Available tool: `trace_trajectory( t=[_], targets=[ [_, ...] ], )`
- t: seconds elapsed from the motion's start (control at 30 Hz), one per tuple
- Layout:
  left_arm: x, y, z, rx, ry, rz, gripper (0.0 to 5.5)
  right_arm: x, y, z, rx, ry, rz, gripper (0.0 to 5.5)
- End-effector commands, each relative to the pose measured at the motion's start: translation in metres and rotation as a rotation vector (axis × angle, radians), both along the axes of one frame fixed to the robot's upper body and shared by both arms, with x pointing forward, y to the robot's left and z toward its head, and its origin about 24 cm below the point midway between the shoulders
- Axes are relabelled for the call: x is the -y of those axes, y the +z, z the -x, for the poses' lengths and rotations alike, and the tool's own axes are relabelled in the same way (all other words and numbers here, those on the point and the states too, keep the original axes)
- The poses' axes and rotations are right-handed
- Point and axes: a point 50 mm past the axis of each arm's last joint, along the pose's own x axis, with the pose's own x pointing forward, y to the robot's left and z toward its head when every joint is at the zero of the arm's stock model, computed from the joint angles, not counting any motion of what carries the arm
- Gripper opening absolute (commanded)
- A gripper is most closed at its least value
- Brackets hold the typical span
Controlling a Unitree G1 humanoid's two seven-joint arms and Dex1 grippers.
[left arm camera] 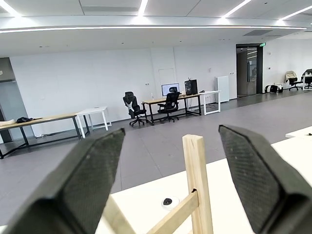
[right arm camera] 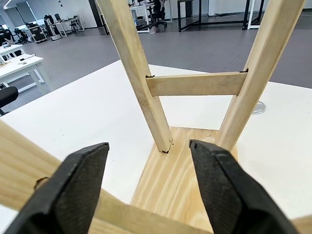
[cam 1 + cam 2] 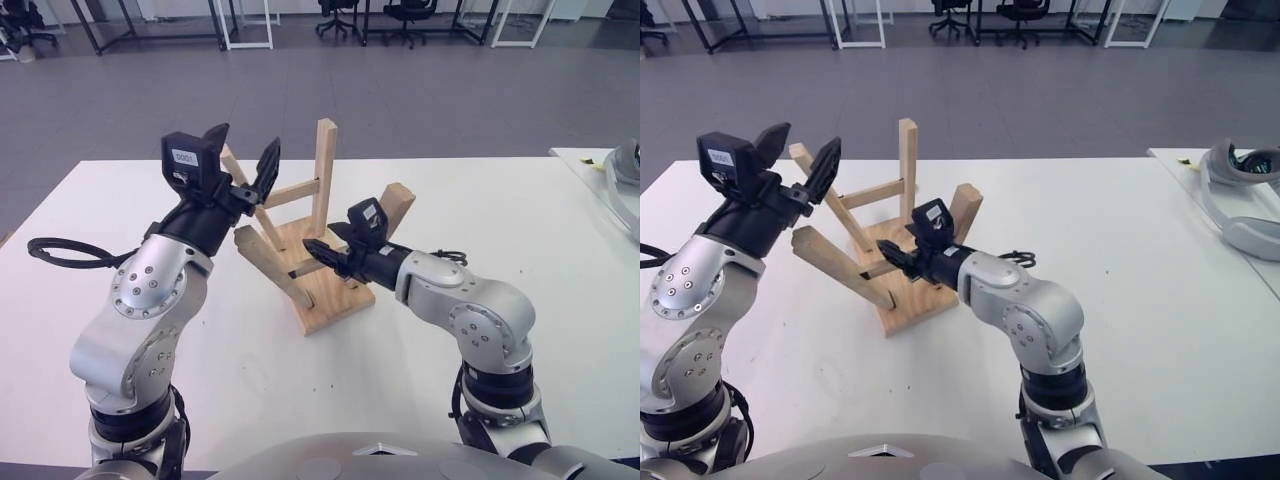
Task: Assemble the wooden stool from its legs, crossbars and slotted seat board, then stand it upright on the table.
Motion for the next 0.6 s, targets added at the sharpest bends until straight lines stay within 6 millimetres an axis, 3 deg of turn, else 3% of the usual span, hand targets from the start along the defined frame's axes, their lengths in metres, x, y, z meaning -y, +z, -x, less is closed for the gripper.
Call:
trace_trajectory(
  t=[0.03, 0.23, 0.4, 0.5, 0.6],
  targets=[
    [0.006, -0.007, -0.004, -0.041, 0.036, -0.078, 3.57, 0.017, -0.085, 0.012, -0.365, -0.028, 0.170, 3.09],
    [0.009, -0.014, -0.007, -0.038, 0.077, -0.204, 3.57, 0.004, -0.038, -0.009, -0.125, 0.009, 0.050, 3.09],
    [0.005, -0.012, -0.007, -0.001, 0.113, -0.229, 3.57, 0.009, 0.062, -0.019, 0.366, -0.025, -0.100, 3.09],
    [0.001, 0.008, -0.004, 0.096, 0.127, -0.151, 3.57, 0.017, 0.136, -0.014, 0.681, -0.095, -0.267, 3.09],
    [-0.008, 0.029, -0.002, 0.175, 0.145, -0.056, 3.57, 0.037, 0.189, -0.024, 0.840, -0.207, -0.337, 3.09]
  ],
)
